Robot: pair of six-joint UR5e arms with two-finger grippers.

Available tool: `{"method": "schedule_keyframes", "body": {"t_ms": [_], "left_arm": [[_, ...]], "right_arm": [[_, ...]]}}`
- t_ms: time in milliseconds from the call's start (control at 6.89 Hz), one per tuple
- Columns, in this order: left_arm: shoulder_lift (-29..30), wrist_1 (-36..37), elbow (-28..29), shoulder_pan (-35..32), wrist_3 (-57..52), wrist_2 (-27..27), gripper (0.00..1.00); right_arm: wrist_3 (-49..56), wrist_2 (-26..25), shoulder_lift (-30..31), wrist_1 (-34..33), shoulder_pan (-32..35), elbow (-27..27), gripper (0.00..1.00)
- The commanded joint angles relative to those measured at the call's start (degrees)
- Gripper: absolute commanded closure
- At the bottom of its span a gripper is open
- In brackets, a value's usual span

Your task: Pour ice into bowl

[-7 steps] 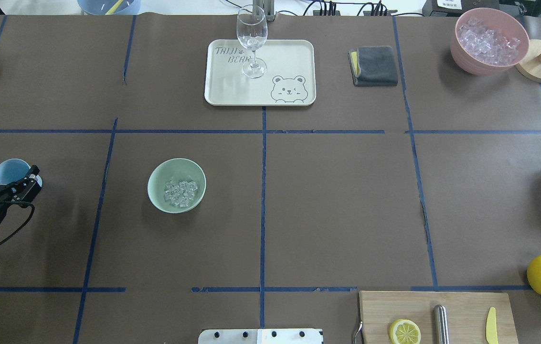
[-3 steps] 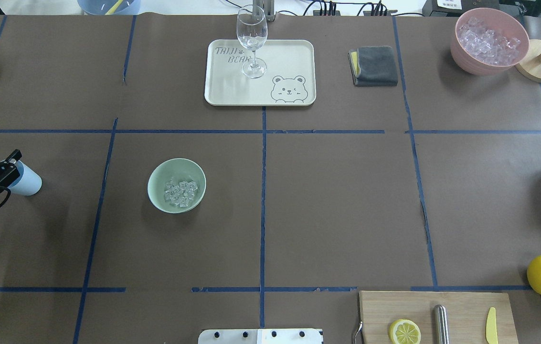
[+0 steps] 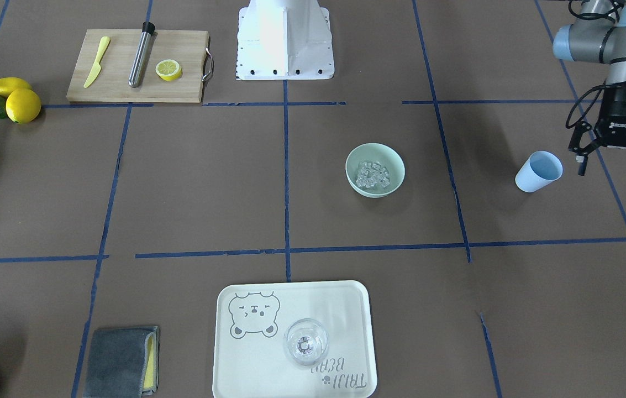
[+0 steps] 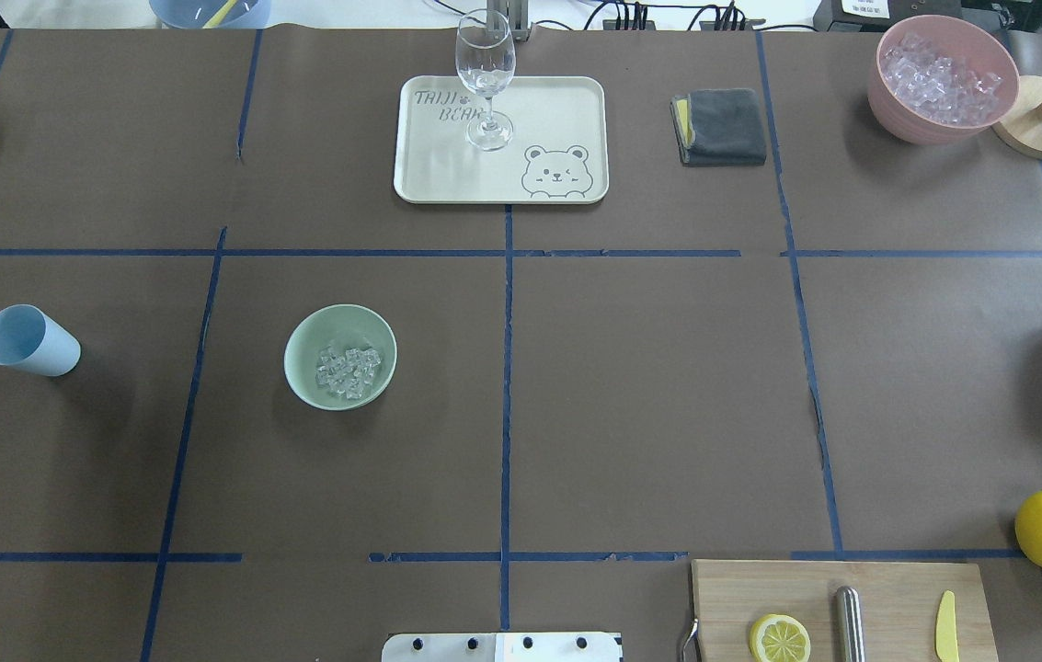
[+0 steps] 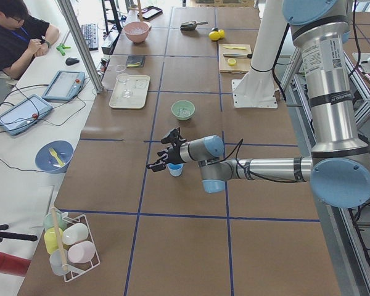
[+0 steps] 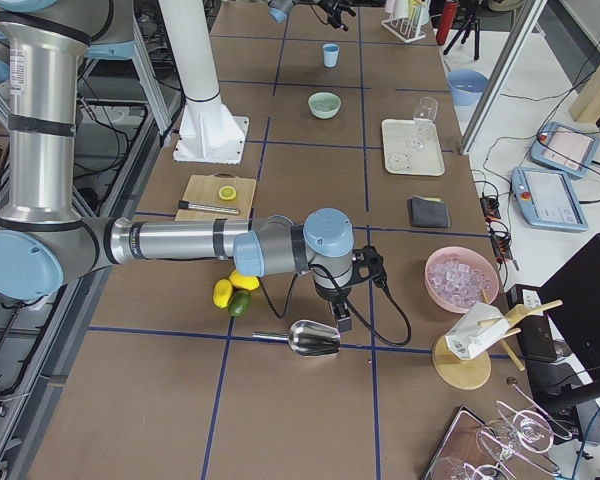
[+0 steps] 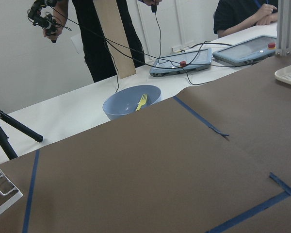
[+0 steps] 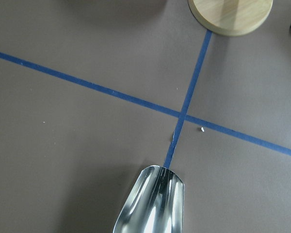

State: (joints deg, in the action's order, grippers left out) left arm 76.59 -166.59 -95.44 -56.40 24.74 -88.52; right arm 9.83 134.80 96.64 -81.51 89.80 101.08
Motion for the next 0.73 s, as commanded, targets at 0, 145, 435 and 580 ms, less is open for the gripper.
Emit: {"method": "schedule_keyframes", "body": {"t_ms": [0,145,435,580], "left_arm": [[1.1,19.12,-6.4,-13.95,-11.84,-12.61,0.0],[4.24,29.81,-6.34,-20.7,-15.91,-19.34,0.0],[7.42,49.61,-6.16,-26.82,-21.98,-22.75,0.0],[9.87,57.79,-5.2,-30.49,-23.84,-28.49,0.0]], "right_arm": [[-0.16,1.07,-0.22,5.74,-0.23,0.43,0.0],[-0.16,3.69,-0.92,5.84,-0.5,0.95,0.0],[-0.33,8.71,-4.42,5.84,-3.64,2.35,0.0],[-4.6,8.81,-6.19,5.84,-6.01,3.49,0.0]]}}
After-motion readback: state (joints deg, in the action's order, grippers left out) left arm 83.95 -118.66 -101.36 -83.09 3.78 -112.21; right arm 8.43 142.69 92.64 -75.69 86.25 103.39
